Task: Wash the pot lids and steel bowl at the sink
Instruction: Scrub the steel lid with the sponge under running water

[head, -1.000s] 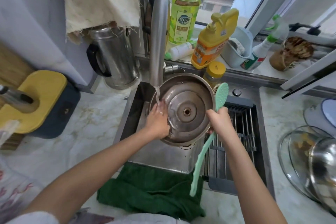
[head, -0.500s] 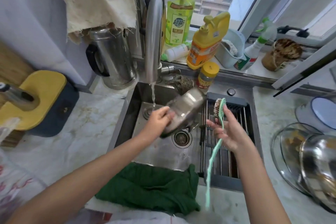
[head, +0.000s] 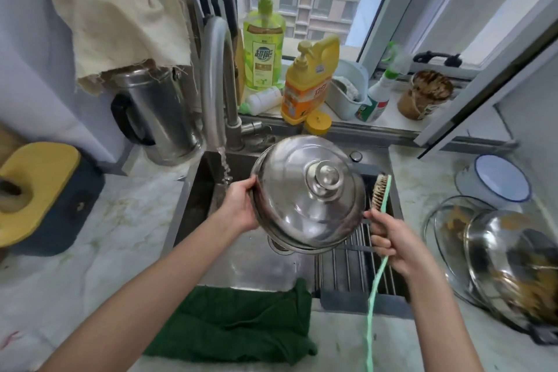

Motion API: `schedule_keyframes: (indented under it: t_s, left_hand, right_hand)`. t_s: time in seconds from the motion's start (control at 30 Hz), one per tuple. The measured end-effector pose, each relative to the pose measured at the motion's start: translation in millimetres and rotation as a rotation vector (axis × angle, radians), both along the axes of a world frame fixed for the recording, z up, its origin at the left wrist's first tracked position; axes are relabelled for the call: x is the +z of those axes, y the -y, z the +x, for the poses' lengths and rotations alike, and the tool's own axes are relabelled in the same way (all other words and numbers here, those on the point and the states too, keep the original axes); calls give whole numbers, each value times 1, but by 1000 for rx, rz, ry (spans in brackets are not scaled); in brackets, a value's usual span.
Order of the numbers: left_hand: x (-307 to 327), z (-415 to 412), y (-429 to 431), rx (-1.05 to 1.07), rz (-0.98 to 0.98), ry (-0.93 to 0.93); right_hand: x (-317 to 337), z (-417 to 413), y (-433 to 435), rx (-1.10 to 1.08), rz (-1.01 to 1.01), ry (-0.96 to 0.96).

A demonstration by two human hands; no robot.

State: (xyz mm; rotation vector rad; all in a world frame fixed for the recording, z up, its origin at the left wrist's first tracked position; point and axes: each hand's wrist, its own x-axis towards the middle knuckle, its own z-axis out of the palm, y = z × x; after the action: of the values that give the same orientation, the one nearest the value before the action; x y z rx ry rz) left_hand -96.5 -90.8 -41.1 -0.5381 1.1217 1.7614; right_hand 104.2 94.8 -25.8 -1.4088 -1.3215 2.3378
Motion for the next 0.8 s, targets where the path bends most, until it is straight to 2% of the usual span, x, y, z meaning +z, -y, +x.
schedule_keyframes:
  t_s: [0.1, 0.2, 0.33, 0.47, 0.67, 0.73, 0.8]
  left_hand:
    - [7, 2, -30, -102, 20, -151]
    - [21, 11, -68, -336, 8, -348]
    - [27, 15, -124, -676, -103, -722]
    - [23, 16, -168, -841, -193, -893]
    - [25, -3, -198, -897, -264, -904]
    - [32, 1, -201, -869, -220, -819]
    - [37, 14, -199, -790, -162, -660]
  right_hand:
    - [-5, 14, -4, -42, 259, 105]
    - [-8, 32, -15, -82, 408, 180]
    - [-6, 52, -27, 42, 441, 298]
    - [-11, 67, -32, 158, 447, 386]
    - [-22, 72, -36, 107, 370, 367]
    - [-24, 68, -37, 30, 436, 348]
    - [-24, 60, -39, 2, 591, 326]
